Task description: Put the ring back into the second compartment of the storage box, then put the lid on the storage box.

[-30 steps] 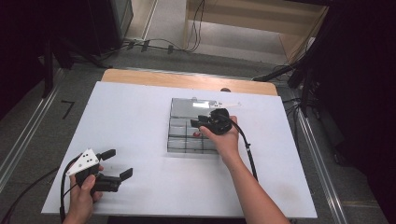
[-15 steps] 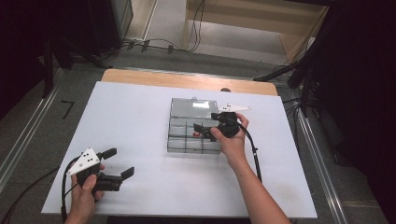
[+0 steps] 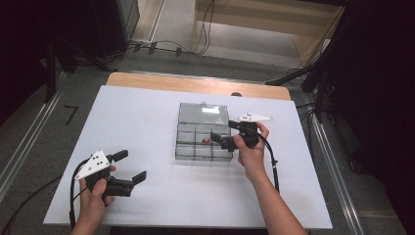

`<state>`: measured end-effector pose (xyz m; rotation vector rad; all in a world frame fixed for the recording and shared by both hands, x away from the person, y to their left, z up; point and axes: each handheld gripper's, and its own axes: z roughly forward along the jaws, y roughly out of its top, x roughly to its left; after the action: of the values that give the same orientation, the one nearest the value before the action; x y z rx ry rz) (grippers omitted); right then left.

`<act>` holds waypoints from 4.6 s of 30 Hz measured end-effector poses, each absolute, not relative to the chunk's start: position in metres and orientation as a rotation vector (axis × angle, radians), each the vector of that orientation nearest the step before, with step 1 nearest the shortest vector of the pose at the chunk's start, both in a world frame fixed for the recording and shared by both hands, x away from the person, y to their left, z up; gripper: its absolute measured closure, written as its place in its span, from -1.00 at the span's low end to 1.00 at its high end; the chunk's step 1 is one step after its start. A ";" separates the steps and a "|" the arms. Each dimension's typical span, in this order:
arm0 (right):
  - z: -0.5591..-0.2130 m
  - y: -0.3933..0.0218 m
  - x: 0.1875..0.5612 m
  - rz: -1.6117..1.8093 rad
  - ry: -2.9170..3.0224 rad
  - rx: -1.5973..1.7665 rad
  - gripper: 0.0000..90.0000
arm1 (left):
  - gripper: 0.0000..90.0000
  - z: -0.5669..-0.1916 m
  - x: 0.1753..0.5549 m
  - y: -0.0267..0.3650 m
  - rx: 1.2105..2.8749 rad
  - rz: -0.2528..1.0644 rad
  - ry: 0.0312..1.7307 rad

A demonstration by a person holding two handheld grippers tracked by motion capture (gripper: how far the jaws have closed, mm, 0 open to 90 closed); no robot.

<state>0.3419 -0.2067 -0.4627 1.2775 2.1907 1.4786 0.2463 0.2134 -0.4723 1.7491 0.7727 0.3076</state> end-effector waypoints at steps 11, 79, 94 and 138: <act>-0.462 -0.221 0.334 1.502 2.190 1.261 -1.00 | -1.00 -0.462 0.261 0.197 1.785 0.275 0.761; -0.474 -0.244 0.378 1.493 2.196 1.363 -1.00 | -0.93 -0.478 0.431 0.099 1.833 0.106 0.919; -0.480 -0.242 0.402 1.497 2.208 1.432 -1.00 | -0.90 -0.482 0.444 0.091 1.846 0.070 0.942; -0.515 -0.228 0.439 1.402 2.232 1.751 -0.57 | -0.50 -0.503 0.461 0.079 1.896 -0.009 1.149</act>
<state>0.4387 -0.2281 -0.5147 1.7506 2.2316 1.4017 0.4611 0.0792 -0.5031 1.8957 1.1485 -0.0092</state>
